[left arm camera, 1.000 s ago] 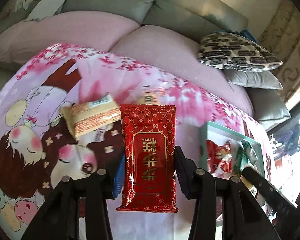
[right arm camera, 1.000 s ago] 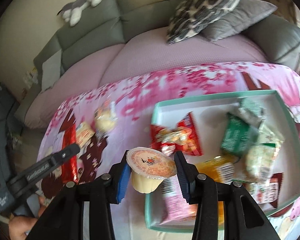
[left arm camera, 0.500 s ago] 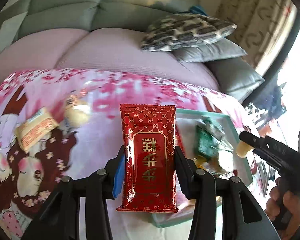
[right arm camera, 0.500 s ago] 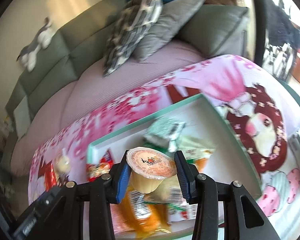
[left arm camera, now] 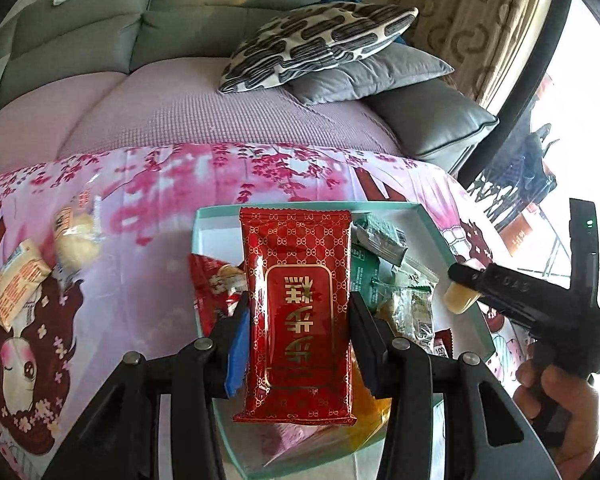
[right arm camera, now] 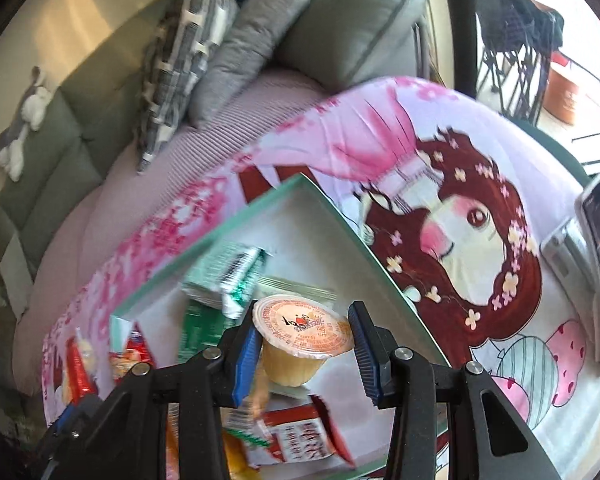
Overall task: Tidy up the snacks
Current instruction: 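Carry the red packet with the left tool while the right tool carries the jelly cup over the tray, then open the left tool to drop the red packet while the right tool releases the jelly cup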
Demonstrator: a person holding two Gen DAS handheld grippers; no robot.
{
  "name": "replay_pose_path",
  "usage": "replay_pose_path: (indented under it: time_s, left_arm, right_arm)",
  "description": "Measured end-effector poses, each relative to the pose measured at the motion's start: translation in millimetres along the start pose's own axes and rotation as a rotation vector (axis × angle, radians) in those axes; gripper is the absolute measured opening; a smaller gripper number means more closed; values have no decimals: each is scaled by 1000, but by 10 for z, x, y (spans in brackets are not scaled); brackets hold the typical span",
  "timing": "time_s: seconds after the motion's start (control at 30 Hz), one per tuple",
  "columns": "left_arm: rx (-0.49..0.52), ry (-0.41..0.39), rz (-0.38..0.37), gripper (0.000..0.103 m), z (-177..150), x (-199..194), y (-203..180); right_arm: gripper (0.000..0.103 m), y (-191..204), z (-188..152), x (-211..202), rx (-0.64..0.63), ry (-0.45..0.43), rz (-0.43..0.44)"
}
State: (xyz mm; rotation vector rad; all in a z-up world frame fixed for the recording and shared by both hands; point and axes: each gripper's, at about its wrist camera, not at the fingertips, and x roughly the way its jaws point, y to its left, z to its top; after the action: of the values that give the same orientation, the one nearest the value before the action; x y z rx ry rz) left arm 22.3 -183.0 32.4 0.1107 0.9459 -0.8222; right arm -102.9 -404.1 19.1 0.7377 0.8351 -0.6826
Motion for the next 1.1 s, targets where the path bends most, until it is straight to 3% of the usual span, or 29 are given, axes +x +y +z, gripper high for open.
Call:
replay_pose_path:
  time_s: [0.33,0.77,0.87,0.93,1.1]
  left_arm:
    - [68,8,18,47,6,231,-168]
    - [72,47,32,51,-33,382,-185]
    - [66,52,36,54,-28,387,-172]
    - [59,56,37,59,-21,381,-160]
    - [41,55,34,61,4,311,-122]
  right_arm:
    - [46,-100,-27,226,14,56,-19]
    - [46,-120,-22,360,8,103,-66]
    - [52,-114,-14,356,3,104,-73]
    - [62,-107,-9,348,-4,101,-70]
    - [68,-88,0,370,-17,113,-71]
